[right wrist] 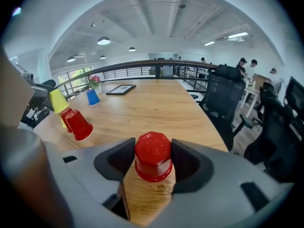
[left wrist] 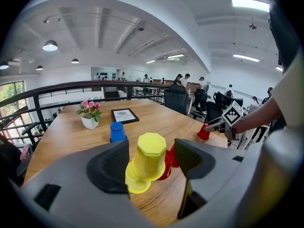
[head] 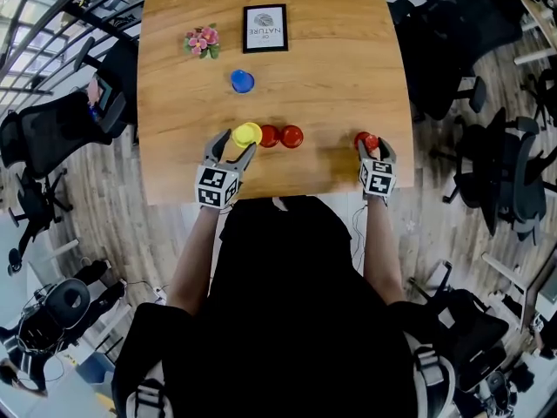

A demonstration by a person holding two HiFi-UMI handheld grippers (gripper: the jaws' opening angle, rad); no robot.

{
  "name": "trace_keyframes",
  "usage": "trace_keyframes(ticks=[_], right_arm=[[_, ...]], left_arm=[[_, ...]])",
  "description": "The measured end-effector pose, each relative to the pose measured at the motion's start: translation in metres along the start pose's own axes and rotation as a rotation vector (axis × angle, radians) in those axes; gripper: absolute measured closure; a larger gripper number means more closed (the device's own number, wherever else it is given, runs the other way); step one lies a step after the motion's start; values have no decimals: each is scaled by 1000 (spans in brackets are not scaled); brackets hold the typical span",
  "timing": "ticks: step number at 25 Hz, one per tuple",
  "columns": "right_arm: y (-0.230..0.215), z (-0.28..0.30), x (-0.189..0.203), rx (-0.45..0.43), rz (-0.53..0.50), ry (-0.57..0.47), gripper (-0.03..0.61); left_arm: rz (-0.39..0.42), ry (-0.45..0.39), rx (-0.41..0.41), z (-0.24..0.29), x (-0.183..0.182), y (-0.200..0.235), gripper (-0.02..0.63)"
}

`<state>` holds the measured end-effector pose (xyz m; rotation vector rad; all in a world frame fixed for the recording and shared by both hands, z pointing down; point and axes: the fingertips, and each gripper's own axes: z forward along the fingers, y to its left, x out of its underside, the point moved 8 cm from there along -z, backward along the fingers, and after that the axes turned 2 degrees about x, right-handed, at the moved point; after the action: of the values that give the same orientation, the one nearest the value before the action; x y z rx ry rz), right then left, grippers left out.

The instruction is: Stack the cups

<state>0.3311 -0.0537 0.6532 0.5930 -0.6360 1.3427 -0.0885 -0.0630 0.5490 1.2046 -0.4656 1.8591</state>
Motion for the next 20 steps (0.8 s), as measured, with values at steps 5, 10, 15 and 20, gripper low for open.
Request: trace_keyframes(ticks=[5, 10, 15, 20], right_arm=[[6, -3, -6, -24, 3, -23, 328], [23, -9, -28, -65, -16, -57, 328], [51, -10, -48, -118, -55, -71, 328], [82, -20, -62, -156, -101, -73, 328]], left_arm=[[-4, -3, -2, -3, 1, 1, 310], [-10, -1, 15, -9, 2, 0, 310], [-9, -11, 40, -17, -1, 4, 311], [-10, -29, 58, -25, -4, 18, 311]])
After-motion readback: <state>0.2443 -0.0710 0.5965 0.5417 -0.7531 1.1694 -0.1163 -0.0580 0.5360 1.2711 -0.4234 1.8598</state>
